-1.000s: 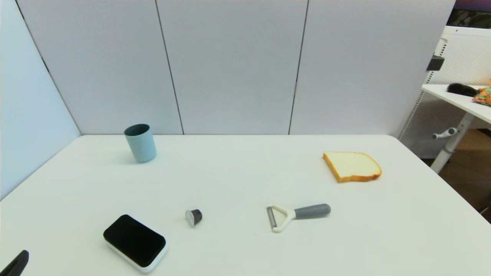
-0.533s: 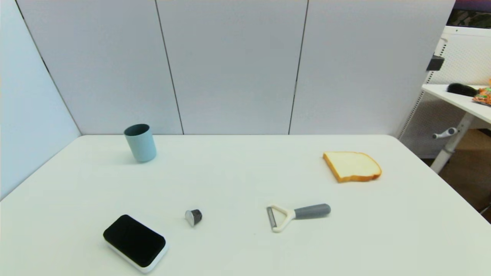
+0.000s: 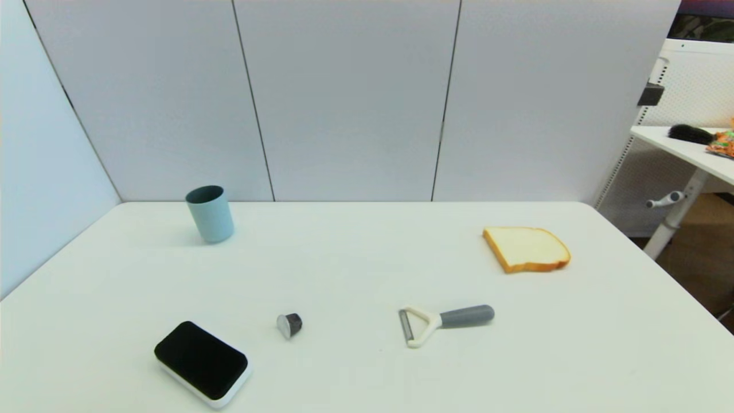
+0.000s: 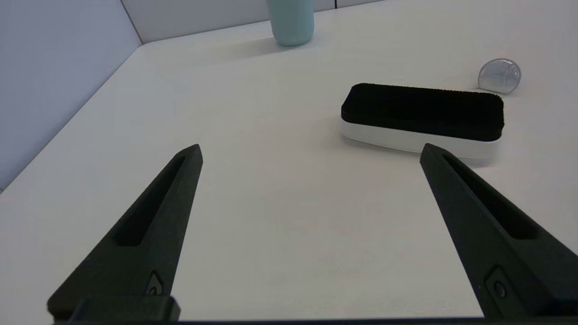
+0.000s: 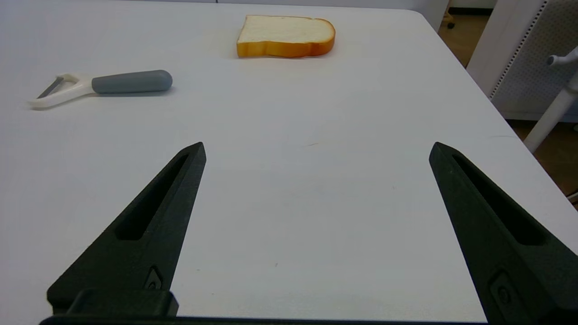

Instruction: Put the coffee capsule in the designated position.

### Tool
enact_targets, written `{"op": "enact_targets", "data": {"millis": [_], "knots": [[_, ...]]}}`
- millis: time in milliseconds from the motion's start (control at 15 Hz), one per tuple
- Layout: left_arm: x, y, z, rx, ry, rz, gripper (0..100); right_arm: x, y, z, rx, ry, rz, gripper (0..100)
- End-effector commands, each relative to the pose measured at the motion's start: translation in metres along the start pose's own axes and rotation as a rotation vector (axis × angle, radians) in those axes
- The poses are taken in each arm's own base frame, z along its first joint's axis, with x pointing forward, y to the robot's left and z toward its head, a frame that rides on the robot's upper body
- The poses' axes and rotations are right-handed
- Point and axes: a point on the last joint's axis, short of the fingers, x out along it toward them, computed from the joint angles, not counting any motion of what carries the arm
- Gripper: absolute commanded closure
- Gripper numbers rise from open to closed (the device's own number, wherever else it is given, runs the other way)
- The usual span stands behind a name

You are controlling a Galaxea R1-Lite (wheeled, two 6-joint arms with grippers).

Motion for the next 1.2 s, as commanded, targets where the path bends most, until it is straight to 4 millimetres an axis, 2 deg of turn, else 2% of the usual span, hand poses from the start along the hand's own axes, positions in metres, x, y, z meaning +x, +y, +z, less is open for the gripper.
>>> {"op": "enact_targets", "data": {"millis": [67,400,1200], "knots": [[-0.0001,0.0000,0.0000,-0.012,-0.001,0.001,0,0.0001,0.0000,0.0000,0.000,0.001,0.001,0],[-0.0001,0.0012,0.0002,-0.193,-0.002,0.053,0,0.0001,0.0000,0.0000,0.000,0.001,0.001,0],[-0.0001,0.0012,0.0002,-0.193,-0.002,0.052,0,0.0001,-0.0003,-0.0002,0.016,0.003,-0.011,0]]}}
